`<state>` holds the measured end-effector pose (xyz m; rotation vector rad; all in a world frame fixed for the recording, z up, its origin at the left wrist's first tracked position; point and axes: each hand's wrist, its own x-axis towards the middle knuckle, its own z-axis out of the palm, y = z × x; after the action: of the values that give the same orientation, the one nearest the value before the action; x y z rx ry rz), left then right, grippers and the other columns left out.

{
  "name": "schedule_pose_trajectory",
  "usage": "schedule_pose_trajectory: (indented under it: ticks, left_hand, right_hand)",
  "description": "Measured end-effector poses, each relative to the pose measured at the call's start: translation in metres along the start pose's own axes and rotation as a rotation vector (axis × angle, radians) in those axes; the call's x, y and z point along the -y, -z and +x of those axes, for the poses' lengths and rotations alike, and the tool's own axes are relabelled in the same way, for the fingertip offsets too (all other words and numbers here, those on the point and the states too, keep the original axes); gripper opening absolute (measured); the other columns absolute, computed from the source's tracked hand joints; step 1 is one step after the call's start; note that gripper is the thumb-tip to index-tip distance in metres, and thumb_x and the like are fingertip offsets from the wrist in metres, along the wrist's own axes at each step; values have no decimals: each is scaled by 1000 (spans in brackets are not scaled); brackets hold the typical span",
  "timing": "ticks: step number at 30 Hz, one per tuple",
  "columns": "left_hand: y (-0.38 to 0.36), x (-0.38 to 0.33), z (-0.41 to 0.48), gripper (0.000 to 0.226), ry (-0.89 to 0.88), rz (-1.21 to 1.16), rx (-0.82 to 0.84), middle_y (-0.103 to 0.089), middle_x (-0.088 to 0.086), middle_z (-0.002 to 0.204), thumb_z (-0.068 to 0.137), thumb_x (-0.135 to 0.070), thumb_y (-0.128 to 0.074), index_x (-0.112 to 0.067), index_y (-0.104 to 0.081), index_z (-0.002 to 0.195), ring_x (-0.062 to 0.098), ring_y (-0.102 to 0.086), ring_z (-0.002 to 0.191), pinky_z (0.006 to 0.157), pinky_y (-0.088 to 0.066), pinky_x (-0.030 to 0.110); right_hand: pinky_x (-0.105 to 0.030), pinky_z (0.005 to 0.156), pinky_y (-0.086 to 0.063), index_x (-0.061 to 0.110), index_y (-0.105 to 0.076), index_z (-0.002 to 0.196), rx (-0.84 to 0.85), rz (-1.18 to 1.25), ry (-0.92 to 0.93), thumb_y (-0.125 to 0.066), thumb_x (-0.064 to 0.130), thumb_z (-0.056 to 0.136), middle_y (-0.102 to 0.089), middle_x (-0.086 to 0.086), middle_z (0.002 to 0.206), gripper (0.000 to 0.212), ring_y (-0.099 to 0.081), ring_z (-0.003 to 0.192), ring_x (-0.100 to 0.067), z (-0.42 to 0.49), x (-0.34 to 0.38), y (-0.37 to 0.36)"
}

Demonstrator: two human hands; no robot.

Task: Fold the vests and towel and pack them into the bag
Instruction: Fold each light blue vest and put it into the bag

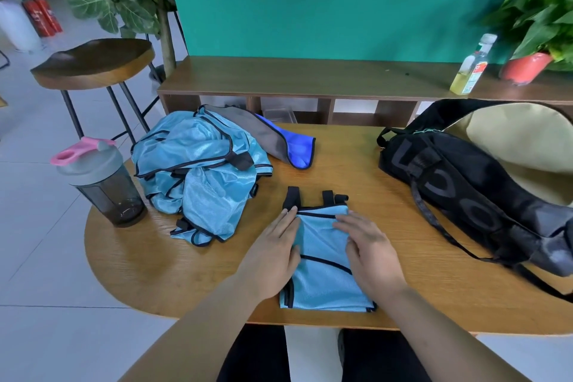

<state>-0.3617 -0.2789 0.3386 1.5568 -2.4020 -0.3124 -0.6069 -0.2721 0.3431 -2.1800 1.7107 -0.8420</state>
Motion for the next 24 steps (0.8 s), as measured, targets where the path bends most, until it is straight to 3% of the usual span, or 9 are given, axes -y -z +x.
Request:
schedule_pose_trajectory:
  ticks: [4, 7, 12, 15, 17, 19, 21, 24]
  left_hand:
    - [-1, 1, 1, 62, -7, -6, 14, 9, -8, 176, 112, -33, -32, -15, -11, 168, 4, 11, 159, 130, -4, 25]
    - [-4, 4, 1, 60, 4, -8, 4, 7, -9, 176, 113, -32, -31, -15, -13, 168, 3, 13, 159, 132, -12, 31]
    - [-3, 3, -4, 51, -4, -35, -102, -12, -13, 175, 114, -27, -35, -17, -33, 164, 6, 12, 160, 131, -20, 40]
    - [9, -4, -15, 46, -78, -78, -143, -24, -13, 172, 113, -27, -39, -18, -45, 158, 6, 3, 161, 132, -15, 43]
    - [17, -13, -26, 49, -133, -91, -76, -21, -15, 172, 114, -38, -36, -23, -40, 161, 3, 4, 160, 132, -6, 39]
    - [18, -16, -38, 57, -185, 51, 20, -6, -15, 175, 114, -50, -26, -29, -25, 166, 5, 12, 160, 131, 3, 37]
    - [10, -7, -46, 60, -200, 197, 67, 3, -10, 176, 113, -53, -18, -30, -15, 168, 9, 19, 159, 132, 1, 42]
    - [5, 7, -50, 57, -161, 210, 80, 9, -8, 176, 114, -44, -19, -30, -11, 169, 11, 19, 160, 132, -7, 46]
  right_hand:
    - [-33, 130, -5, 36, -32, 163, 281, -143, -11, -39, 32, 112, -13, 30, 169, 52, 8, 157, 4, 10, -10, 4]
    - [-31, 128, 2, 40, -15, 167, 347, -227, -28, -30, 41, 113, 4, 32, 170, 56, 12, 158, 0, 12, -8, 2]
    - [-41, 132, -4, 39, -14, 167, 360, -204, -38, -30, 43, 113, 6, 31, 170, 56, 14, 158, -2, 11, -7, 4]
    - [-40, 132, -7, 36, -21, 166, 309, -101, -3, -33, 41, 113, 1, 29, 171, 55, 15, 157, 4, 2, -3, 13]
    - [-37, 132, -7, 35, -23, 166, 293, -86, 62, -33, 45, 112, -2, 27, 172, 56, 11, 157, 4, -10, 0, 20]
    - [-36, 132, -6, 35, -19, 167, 336, -121, 122, -29, 55, 110, -2, 25, 172, 61, 8, 157, 4, -23, 1, 23]
    - [-37, 132, -3, 32, -11, 168, 414, -218, 172, -20, 67, 107, 6, 22, 173, 71, 14, 157, 3, -35, 0, 23]
    - [-38, 131, 0, 30, -2, 168, 444, -321, 202, -10, 73, 103, 15, 18, 173, 78, 22, 156, 1, -42, -3, 20]
